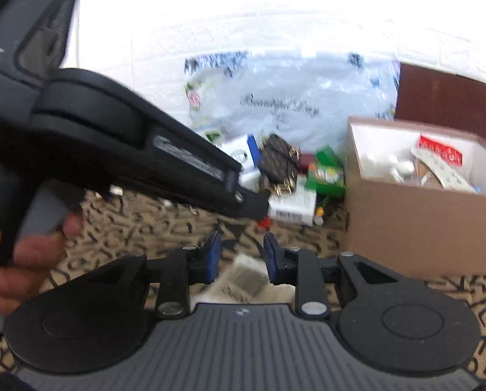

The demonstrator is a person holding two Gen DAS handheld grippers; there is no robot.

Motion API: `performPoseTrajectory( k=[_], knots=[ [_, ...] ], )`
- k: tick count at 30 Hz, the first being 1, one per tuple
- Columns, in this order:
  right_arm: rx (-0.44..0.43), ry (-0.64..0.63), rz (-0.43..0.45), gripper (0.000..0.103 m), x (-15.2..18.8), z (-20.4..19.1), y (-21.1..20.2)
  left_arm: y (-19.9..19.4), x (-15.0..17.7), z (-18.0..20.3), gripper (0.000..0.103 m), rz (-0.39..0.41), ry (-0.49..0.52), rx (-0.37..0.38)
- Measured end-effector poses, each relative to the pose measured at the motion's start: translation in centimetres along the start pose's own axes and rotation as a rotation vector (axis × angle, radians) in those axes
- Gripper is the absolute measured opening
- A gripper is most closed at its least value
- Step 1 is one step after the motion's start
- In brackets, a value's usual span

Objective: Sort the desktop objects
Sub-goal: 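Lift the cotton swab bag up from the table with the left gripper, then carry the swab bag into the cardboard box and open the left gripper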

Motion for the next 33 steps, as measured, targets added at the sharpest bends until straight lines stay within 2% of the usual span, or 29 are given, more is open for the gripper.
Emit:
performPoseTrajectory(
  k=[2,3,4,7,11,13,14,15,18,21,25,30,33],
  knots=[
    [-0.016,0.025,-0.053,0.041,1.3,0.3,0.6,0.8,1.1,-1.2,0.065,-0.032,-0.015,-0.03],
    [-0.021,0.035,-0.069,0.052,1.9,0.3,0.8,1.4,1.7,-1.6,0.065,-0.067,-0.03,-0.021],
    [-0.025,0.039,-0.082,0.058,2.4,0.2,1.1,2.1,2.4,-2.0,0.065,-0.109,-0.049,-0.003],
    [-0.01,0.037,-0.113,0.066,3.3,0.0,2.2,4.0,4.0,-2.3,0.065,-0.202,-0.077,0.016],
    [0.011,0.036,-0.18,0.069,4.9,0.4,3.9,5.0,4.7,-1.5,0.068,-0.215,-0.042,0.042],
    [0.005,0.043,-0.194,0.068,5.7,0.5,4.2,5.2,4.7,-0.8,0.063,-0.214,-0.014,0.053],
    [0.007,0.035,-0.184,0.066,5.8,0.3,4.1,5.2,4.8,-0.6,0.058,-0.214,-0.004,0.063],
    [0.007,0.035,-0.184,0.057,5.7,0.3,4.1,5.2,4.8,-0.3,0.056,-0.211,0.002,0.062],
    [0.003,0.068,-0.176,0.046,5.5,0.7,3.8,4.4,4.6,0.3,0.045,-0.179,0.035,0.038],
    [-0.002,0.104,-0.162,0.042,5.2,1.1,3.0,3.5,4.0,0.7,0.044,-0.148,0.043,0.032],
    [0.003,0.088,-0.102,0.04,3.5,1.1,1.1,1.0,1.8,2.1,0.043,-0.054,0.065,0.038],
    [0.022,0.045,0.027,0.04,-0.5,1.6,-2.4,-2.3,-2.1,4.6,0.043,0.088,0.098,0.069],
    [0.045,0.032,0.101,0.04,-2.8,2.6,-4.3,-2.9,-4.6,6.3,0.043,0.143,0.115,0.093]
  ],
)
Point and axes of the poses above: each gripper's, at about its wrist camera, not at the fingertips, and y roughly the way its jaws point, z to its right, x to its underside, the point moved 9 cm from there along y, roughly the way its jaws point, and after that the axes turned 7 degrees about -x, right-handed, at the moved point
